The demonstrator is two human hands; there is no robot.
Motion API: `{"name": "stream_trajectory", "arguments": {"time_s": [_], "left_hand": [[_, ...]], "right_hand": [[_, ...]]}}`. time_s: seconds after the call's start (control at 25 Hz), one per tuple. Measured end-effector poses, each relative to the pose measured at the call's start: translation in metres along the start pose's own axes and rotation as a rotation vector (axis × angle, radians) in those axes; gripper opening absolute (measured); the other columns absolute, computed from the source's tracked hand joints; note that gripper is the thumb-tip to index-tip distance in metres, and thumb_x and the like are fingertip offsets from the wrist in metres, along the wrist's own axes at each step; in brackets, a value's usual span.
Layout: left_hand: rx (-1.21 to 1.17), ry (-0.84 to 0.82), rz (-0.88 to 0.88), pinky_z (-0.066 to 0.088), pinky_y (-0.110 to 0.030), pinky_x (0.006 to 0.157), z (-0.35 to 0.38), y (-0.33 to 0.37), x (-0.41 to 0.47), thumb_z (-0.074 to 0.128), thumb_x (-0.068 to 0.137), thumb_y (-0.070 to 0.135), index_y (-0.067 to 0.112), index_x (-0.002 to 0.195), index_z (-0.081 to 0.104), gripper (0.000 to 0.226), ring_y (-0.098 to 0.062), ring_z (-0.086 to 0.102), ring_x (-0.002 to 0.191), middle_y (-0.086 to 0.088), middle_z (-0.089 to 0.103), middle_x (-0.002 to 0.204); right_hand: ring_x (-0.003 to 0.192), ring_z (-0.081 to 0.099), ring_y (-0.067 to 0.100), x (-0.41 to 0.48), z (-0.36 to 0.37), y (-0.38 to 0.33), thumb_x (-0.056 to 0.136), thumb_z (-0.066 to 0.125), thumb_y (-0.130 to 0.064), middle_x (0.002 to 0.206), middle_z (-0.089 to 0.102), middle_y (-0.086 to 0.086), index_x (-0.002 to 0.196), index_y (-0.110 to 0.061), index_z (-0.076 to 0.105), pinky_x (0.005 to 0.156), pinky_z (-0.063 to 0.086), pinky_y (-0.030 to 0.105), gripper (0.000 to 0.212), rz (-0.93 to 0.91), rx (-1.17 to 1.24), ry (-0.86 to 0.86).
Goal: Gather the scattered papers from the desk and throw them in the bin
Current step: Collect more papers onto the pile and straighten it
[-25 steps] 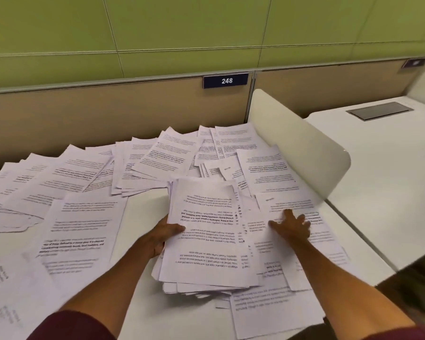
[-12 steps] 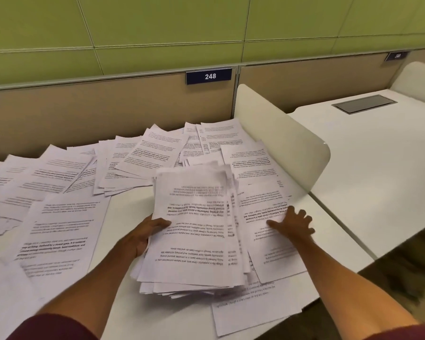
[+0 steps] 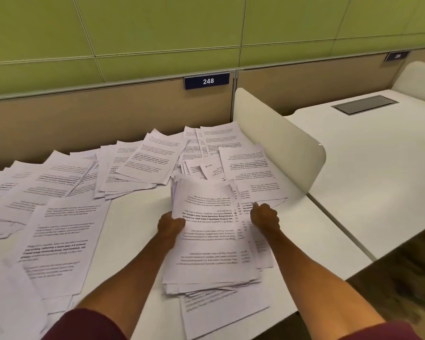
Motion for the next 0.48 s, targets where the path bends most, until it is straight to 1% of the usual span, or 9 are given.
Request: {"name": "stream_trajectory", "arguments": {"time_s": [0.08, 0.12, 0.16, 0.24, 0.28, 0.36, 0.4, 0.44, 0.48], "left_hand": [[0.199, 0.054, -0.032, 0.039, -0.04, 0.102, 0.003, 0.005, -0.003, 0.062, 0.075, 0.02, 0.01, 0.125, 0.052, 0.052, -0.041, 0.036, 0.123, -0.022, 0.036, 0.135], [0.189, 0.04, -0.085, 0.039, -0.039, 0.101, 0.004, 0.008, -0.006, 0.063, 0.072, 0.023, 0.009, 0.128, 0.049, 0.059, -0.04, 0.033, 0.124, -0.021, 0.032, 0.135], [0.159, 0.028, -0.131, 0.04, -0.036, 0.097, 0.005, 0.011, -0.006, 0.063, 0.075, 0.02, 0.007, 0.129, 0.048, 0.057, -0.039, 0.036, 0.124, -0.021, 0.034, 0.136], [0.159, -0.056, -0.198, 0.04, -0.031, 0.082, 0.011, 0.013, -0.002, 0.06, 0.084, 0.01, -0.003, 0.115, 0.053, 0.034, -0.034, 0.047, 0.116, -0.022, 0.045, 0.129], [0.164, -0.119, -0.224, 0.04, -0.031, 0.08, 0.014, 0.013, -0.003, 0.059, 0.086, 0.01, -0.004, 0.109, 0.055, 0.027, -0.032, 0.052, 0.112, -0.022, 0.051, 0.123], [0.181, -0.194, -0.246, 0.046, -0.036, 0.088, 0.016, 0.009, -0.005, 0.064, 0.084, 0.018, 0.002, 0.112, 0.053, 0.035, -0.035, 0.059, 0.102, -0.022, 0.058, 0.106], [0.183, -0.185, -0.242, 0.048, -0.039, 0.087, 0.015, 0.005, -0.003, 0.067, 0.081, 0.022, 0.004, 0.111, 0.05, 0.039, -0.035, 0.06, 0.091, -0.02, 0.057, 0.092], [0.187, -0.176, -0.233, 0.048, -0.04, 0.084, 0.013, 0.002, 0.0, 0.07, 0.078, 0.024, 0.002, 0.111, 0.05, 0.045, -0.033, 0.059, 0.082, -0.017, 0.055, 0.084], [0.194, -0.177, -0.219, 0.048, -0.04, 0.081, 0.011, 0.0, 0.004, 0.073, 0.076, 0.024, -0.001, 0.115, 0.051, 0.051, -0.032, 0.059, 0.08, -0.017, 0.056, 0.087]], "right_hand": [[0.124, 0.051, 0.037, -0.003, 0.009, -0.008, 0.095, 0.048, -0.05, 0.132, 0.056, 0.019, 0.129, -0.004, 0.052, 0.1, 0.044, 0.044, 0.057, -0.031, -0.047, -0.053], [0.12, 0.055, 0.035, -0.004, 0.012, -0.009, 0.089, 0.057, -0.05, 0.128, 0.059, 0.017, 0.126, -0.006, 0.055, 0.097, 0.047, 0.043, 0.057, -0.044, -0.087, -0.08], [0.117, 0.057, 0.034, -0.005, 0.016, -0.009, 0.083, 0.066, -0.047, 0.125, 0.062, 0.014, 0.123, -0.009, 0.056, 0.094, 0.049, 0.041, 0.056, -0.041, -0.104, -0.11], [0.114, 0.059, 0.033, -0.002, 0.025, -0.009, 0.074, 0.078, -0.037, 0.122, 0.063, 0.01, 0.12, -0.011, 0.054, 0.093, 0.051, 0.041, 0.059, -0.016, -0.077, -0.175], [0.115, 0.058, 0.034, -0.001, 0.028, -0.008, 0.07, 0.082, -0.034, 0.122, 0.062, 0.01, 0.12, -0.011, 0.052, 0.095, 0.05, 0.044, 0.064, 0.008, -0.052, -0.207], [0.115, 0.058, 0.036, 0.005, 0.035, -0.003, 0.06, 0.087, -0.031, 0.123, 0.062, 0.01, 0.121, -0.008, 0.051, 0.098, 0.048, 0.047, 0.074, 0.051, -0.008, -0.269], [0.112, 0.06, 0.035, 0.01, 0.038, -0.001, 0.056, 0.088, -0.029, 0.121, 0.064, 0.011, 0.12, -0.007, 0.051, 0.097, 0.049, 0.047, 0.077, 0.052, 0.003, -0.296], [0.109, 0.062, 0.034, 0.013, 0.038, 0.002, 0.055, 0.089, -0.027, 0.118, 0.065, 0.01, 0.119, -0.006, 0.052, 0.095, 0.05, 0.046, 0.076, 0.041, 0.022, -0.312], [0.105, 0.065, 0.033, 0.014, 0.038, 0.002, 0.057, 0.089, -0.024, 0.115, 0.066, 0.009, 0.117, -0.006, 0.053, 0.092, 0.053, 0.044, 0.072, 0.022, 0.059, -0.317]]}}
Point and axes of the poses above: each hand's wrist, its own x-axis towards the middle knuckle, its own z-axis out of the palm, y = z × x, the point moved 6 cm from there along x, towards the middle knuckle
